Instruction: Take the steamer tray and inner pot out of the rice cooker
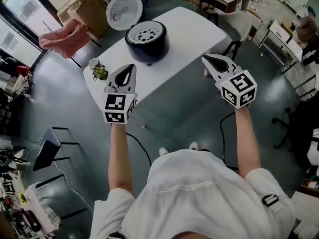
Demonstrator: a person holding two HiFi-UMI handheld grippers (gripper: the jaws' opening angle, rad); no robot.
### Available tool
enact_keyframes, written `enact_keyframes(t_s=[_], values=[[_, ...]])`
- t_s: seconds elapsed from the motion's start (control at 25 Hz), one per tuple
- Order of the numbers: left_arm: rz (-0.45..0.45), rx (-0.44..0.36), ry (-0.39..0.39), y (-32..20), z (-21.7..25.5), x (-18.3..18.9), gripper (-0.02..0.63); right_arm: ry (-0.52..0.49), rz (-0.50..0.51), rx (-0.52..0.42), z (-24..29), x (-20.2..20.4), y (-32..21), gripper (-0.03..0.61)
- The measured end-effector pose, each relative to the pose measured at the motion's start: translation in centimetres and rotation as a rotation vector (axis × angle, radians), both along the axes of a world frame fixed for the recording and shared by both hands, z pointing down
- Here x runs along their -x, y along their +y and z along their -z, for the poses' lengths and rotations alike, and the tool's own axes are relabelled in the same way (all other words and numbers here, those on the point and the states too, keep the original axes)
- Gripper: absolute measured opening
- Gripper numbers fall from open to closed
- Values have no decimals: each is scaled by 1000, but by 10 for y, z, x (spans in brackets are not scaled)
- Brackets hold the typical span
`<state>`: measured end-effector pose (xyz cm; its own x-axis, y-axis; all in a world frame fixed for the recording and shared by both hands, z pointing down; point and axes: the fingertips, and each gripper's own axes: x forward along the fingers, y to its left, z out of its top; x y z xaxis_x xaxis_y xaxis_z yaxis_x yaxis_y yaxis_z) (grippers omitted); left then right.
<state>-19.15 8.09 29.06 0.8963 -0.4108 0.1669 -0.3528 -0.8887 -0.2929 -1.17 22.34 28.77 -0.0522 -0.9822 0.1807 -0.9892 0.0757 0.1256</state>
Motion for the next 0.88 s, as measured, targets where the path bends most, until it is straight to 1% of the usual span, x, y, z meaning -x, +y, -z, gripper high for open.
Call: enact_keyframes(t_s=[0.28, 0.4, 0.48, 0.6, 0.72, 0.88], values=[[15, -11, -7, 11, 1, -18, 12, 8, 6, -13, 2, -23, 8, 25], [23, -6, -16, 18, -2, -26, 12, -48, 28, -43, 5, -32, 12, 25], [30, -3, -25, 22, -6, -32, 12, -77, 51, -45, 3, -37, 15, 23], [48, 1, -30, 27, -10, -38, 12, -72, 91, -23, -6, -43, 20, 25], [78, 4, -24, 31, -12, -44, 12, -70, 108, -26, -11, -55, 24, 25], [158, 24, 8, 31, -10, -43, 14, -68, 119, -33, -12, -69, 26, 31]])
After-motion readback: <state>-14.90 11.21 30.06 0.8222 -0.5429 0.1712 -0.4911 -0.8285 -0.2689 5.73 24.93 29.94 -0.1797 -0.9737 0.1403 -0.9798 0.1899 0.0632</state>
